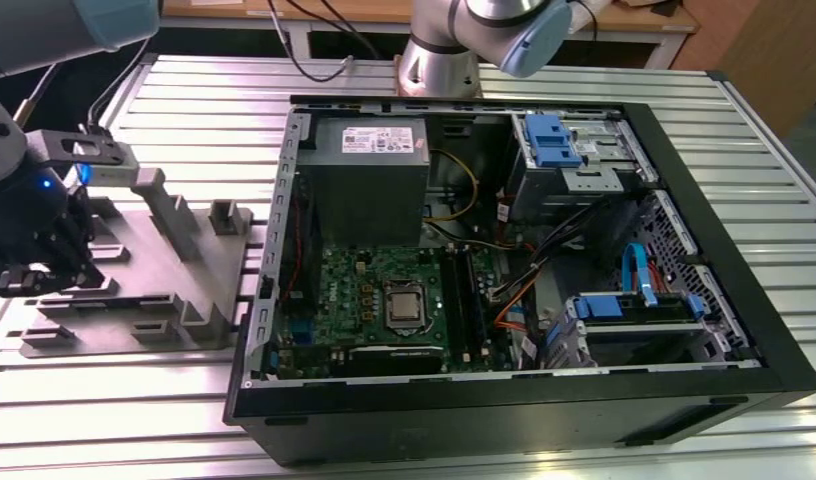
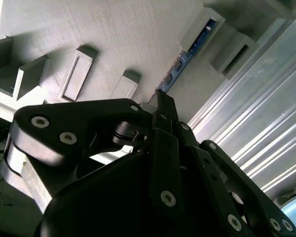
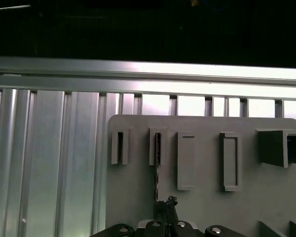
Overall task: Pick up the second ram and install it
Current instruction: 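Pick up the second ram and move it above second insertion slot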
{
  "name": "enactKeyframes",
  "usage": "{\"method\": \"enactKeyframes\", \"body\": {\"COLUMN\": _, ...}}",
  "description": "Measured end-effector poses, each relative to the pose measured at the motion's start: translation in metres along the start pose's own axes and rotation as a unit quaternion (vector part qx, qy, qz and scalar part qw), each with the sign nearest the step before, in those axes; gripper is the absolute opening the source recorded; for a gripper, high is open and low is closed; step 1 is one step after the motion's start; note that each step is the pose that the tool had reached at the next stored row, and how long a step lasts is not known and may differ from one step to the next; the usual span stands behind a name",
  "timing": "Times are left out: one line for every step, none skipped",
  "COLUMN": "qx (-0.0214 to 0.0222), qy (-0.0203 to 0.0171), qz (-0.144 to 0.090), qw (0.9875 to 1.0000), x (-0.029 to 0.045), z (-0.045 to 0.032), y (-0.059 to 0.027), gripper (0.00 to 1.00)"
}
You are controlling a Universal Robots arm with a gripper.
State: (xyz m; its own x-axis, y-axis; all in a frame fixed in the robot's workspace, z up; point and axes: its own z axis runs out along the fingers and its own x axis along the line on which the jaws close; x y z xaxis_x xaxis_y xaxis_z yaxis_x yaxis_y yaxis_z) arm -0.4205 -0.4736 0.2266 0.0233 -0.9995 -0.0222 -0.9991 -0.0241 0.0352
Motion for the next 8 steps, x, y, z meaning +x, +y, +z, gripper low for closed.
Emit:
{"method": "enactKeyframes", "body": {"qx": 0.0, "qy": 0.0, "qz": 0.0, "qw": 1.0, "x": 0.0002, "z": 0.0009, "y": 0.0001, "gripper": 0.1}}
{"method": "enactKeyframes", "body": {"qx": -0.0002, "qy": 0.0001, "qz": 0.0, "qw": 1.0, "x": 0.0007, "z": 0.0015, "y": 0.0001, "gripper": 0.1}}
{"method": "enactKeyframes", "body": {"qx": -0.0001, "qy": 0.0, "qz": 0.0, "qw": 1.0, "x": 0.0014, "z": 0.0019, "y": 0.0, "gripper": 0.1}}
{"method": "enactKeyframes", "body": {"qx": 0.0, "qy": 0.0, "qz": 0.0, "qw": 1.0, "x": 0.002, "z": 0.0022, "y": -0.0001, "gripper": 0.1}}
{"method": "enactKeyframes", "body": {"qx": -0.0001, "qy": 0.0, "qz": 0.0, "qw": 1.0, "x": 0.0027, "z": 0.0024, "y": -0.0001, "gripper": 0.1}}
{"method": "enactKeyframes", "body": {"qx": -0.0001, "qy": 0.0, "qz": 0.0, "qw": 1.0, "x": 0.0034, "z": 0.003, "y": -0.0001, "gripper": 0.1}}
{"method": "enactKeyframes", "body": {"qx": 0.0, "qy": 0.0, "qz": 0.0, "qw": 1.0, "x": 0.0041, "z": 0.0039, "y": -0.0002, "gripper": 0.1}}
{"method": "enactKeyframes", "body": {"qx": 0.0, "qy": -0.0001, "qz": 0.0, "qw": 1.0, "x": 0.0046, "z": 0.0053, "y": -0.0002, "gripper": 0.1}}
